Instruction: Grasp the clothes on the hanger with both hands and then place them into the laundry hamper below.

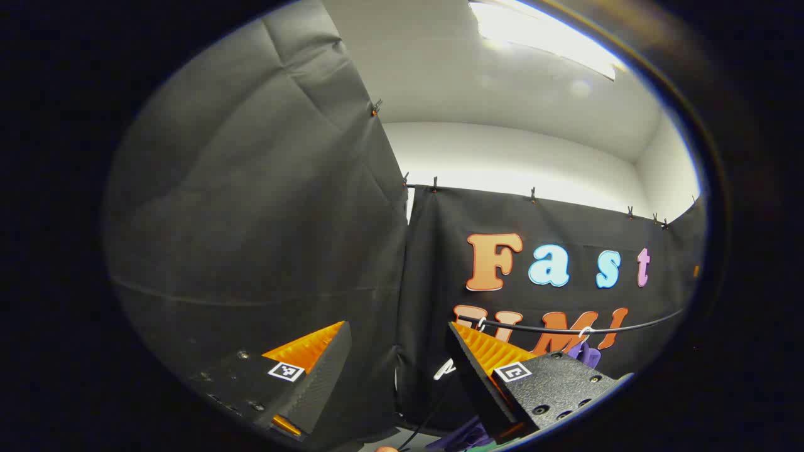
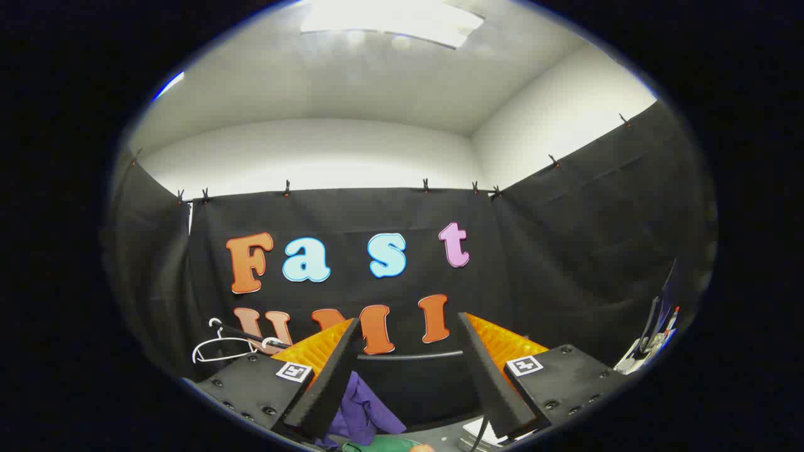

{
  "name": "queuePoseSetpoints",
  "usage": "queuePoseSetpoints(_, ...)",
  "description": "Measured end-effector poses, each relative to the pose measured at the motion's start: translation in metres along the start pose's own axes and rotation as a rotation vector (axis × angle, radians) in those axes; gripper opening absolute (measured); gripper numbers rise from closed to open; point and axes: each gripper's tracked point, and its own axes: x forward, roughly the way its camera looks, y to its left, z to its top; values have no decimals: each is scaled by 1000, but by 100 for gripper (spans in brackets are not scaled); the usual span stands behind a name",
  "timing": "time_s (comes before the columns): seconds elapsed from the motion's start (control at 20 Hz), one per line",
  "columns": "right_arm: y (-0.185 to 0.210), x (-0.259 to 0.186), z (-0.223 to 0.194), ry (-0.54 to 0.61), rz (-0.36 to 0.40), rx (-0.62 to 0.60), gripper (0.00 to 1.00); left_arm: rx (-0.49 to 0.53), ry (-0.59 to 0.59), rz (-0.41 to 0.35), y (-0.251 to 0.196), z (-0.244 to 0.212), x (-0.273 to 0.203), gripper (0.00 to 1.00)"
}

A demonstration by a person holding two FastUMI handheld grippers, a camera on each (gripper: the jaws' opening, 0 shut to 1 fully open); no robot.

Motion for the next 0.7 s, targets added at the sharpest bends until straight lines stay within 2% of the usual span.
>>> queuePoseSetpoints(0.15,-2,14,-28,68,-44,8,89,43,43,-14,-4,-15,35,95)
queuePoseSetpoints(0.2,-2,18,-34,78,-50,2,98,53,52,-27,-9,-16,42,95)
queuePoseSetpoints(0.25,-2,22,-37,79,-59,-12,100,59,60,-39,-12,-17,45,95)
queuePoseSetpoints(0.3,-1,25,-38,80,-65,-27,98,63,61,-50,-15,-17,49,92)
queuePoseSetpoints(0.35,2,27,-38,78,-67,-38,98,67,61,-56,-15,-17,51,95)
queuePoseSetpoints(0.45,7,33,-39,84,-66,-59,100,62,64,-62,-15,-17,58,95)
queuePoseSetpoints(0.5,10,35,-39,88,-60,-62,98,42,71,-67,-15,-16,62,95)
queuePoseSetpoints(0.55,14,37,-40,92,-55,-64,100,23,80,-73,-16,-17,63,95)
queuePoseSetpoints(0.6,15,38,-41,94,-52,-66,98,9,89,-79,-15,-19,65,95)
queuePoseSetpoints(0.7,18,37,-45,101,-47,-69,100,29,87,-62,-5,-19,69,95)
